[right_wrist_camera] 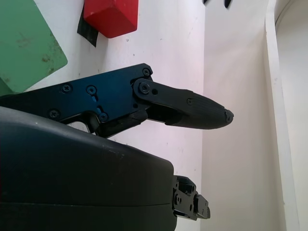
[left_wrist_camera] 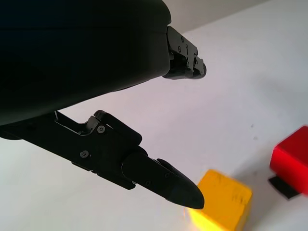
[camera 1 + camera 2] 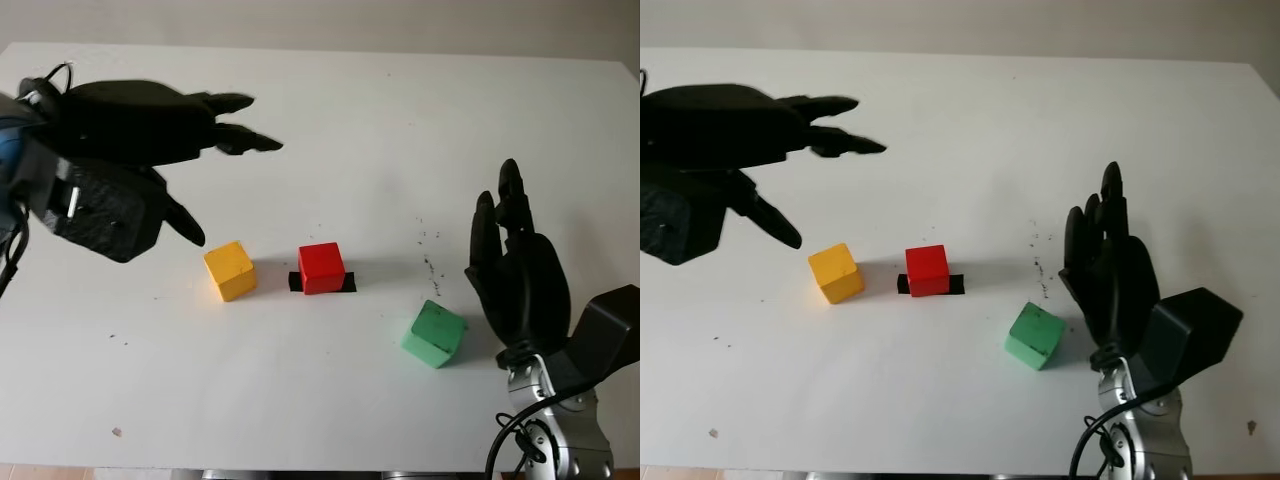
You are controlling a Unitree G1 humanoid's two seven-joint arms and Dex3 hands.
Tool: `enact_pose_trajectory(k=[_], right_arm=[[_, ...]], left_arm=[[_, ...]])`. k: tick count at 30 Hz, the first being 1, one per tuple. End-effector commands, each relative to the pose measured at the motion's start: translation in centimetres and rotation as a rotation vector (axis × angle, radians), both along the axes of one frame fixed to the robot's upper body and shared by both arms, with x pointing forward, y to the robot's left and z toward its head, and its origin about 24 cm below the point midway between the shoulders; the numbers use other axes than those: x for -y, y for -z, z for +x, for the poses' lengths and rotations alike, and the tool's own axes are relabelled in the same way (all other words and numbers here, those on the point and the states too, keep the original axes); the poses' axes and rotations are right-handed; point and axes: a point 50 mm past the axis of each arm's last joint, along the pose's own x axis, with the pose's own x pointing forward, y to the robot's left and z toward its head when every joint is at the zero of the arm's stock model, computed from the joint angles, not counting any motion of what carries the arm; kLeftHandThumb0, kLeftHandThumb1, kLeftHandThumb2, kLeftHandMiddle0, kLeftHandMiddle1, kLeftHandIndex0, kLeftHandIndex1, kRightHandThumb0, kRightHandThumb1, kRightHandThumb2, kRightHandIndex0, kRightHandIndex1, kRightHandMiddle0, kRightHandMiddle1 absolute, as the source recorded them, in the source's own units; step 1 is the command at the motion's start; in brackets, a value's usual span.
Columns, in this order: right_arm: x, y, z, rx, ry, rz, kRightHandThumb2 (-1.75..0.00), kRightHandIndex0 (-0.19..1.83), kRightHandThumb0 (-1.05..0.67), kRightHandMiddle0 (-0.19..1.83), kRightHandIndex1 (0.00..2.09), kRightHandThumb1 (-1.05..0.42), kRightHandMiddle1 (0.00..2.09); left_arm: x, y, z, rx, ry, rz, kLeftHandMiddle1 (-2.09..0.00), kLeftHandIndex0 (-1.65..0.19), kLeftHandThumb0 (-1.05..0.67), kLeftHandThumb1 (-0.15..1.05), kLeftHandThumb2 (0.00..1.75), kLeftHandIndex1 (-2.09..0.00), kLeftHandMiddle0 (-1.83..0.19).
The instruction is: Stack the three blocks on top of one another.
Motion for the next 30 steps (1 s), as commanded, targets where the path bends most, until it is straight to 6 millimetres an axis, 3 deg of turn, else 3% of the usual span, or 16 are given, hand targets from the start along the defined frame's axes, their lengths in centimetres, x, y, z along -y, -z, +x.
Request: enact_pose_trajectory(k=[1,10,22,30], right_arm=[[0.3,-0.7,0.2,0.023,-0.006,-0.006,-0.65,-0.19,-0.69,-0.19,0.00,-1.05,0.00],[0.7,-1.5,0.6,0.035,-0.014,-0.013,-0.62,-0.19,-0.71,-0.19,0.00,-1.05,0.00],[1.0,-1.6,0.4,0.038,-0.021,-0.030,-0.63,-0.19,-0.70,-0.19,0.00,-1.05,0.00],[1.1,-1.6,0.2,0.038,-0.022,-0.036,-0.64,-0.19,-0.69,-0.19,0.00,-1.05,0.00]], left_arm=[[-0.4,-0.4,-0.8,0.033,0.001,0.035,-0.05,-0.26,-0.52,0.83,0.05,-0.07,0.11],[0.8,1.2,-1.5,0.034,0.088,0.110,-0.05,-0.25,-0.47,0.84,0.05,-0.06,0.14],[1.9,5.0,-1.5,0.218,0.292,0.127,-0.07,-0.37,-0.39,0.82,0.05,-0.10,0.09],[1.9,7.1,-0.7,0.245,0.333,0.159,-0.07,-0.49,-0.47,0.82,0.05,-0.13,0.06]])
